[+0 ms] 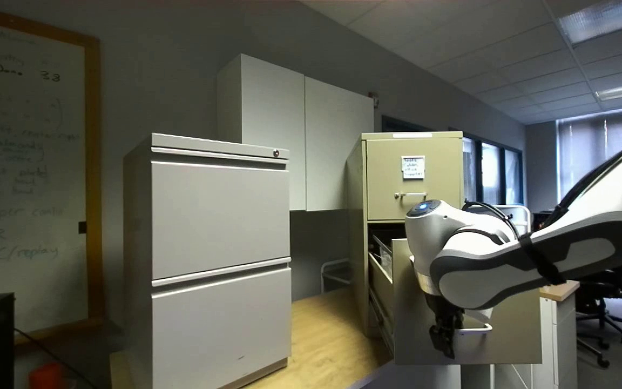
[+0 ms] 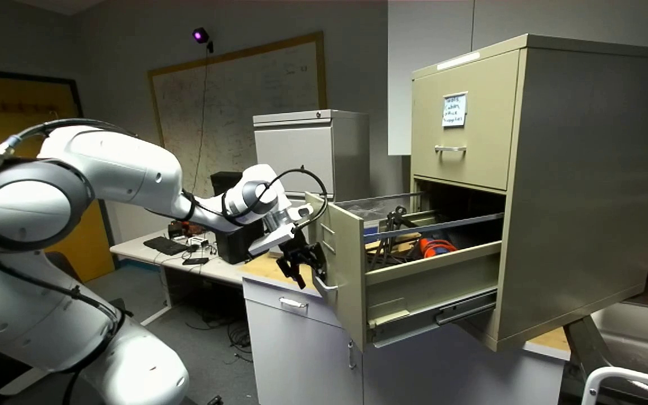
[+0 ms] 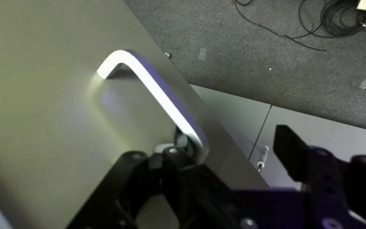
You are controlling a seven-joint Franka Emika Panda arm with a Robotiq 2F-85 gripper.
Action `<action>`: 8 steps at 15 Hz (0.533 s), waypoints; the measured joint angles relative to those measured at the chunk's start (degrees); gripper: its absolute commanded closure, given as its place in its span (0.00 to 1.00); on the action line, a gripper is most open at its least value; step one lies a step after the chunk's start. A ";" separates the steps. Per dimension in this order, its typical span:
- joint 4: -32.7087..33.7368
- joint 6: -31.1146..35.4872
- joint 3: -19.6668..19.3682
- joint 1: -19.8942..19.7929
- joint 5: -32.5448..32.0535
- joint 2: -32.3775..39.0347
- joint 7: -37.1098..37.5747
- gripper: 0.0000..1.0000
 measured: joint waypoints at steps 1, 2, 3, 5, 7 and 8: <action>-0.92 -0.98 0.91 0.50 -0.02 -0.73 1.16 0.00; -1.78 -1.86 1.77 0.97 -0.07 -1.33 2.34 0.00; -2.53 -2.71 2.54 1.44 -0.08 -1.81 3.40 0.00; -3.46 -4.22 3.74 2.19 -0.30 -2.52 5.15 0.00; -3.63 -5.55 4.40 2.69 -0.38 -2.81 5.97 0.00; -3.63 -5.90 4.53 2.83 -0.48 -2.81 6.18 0.00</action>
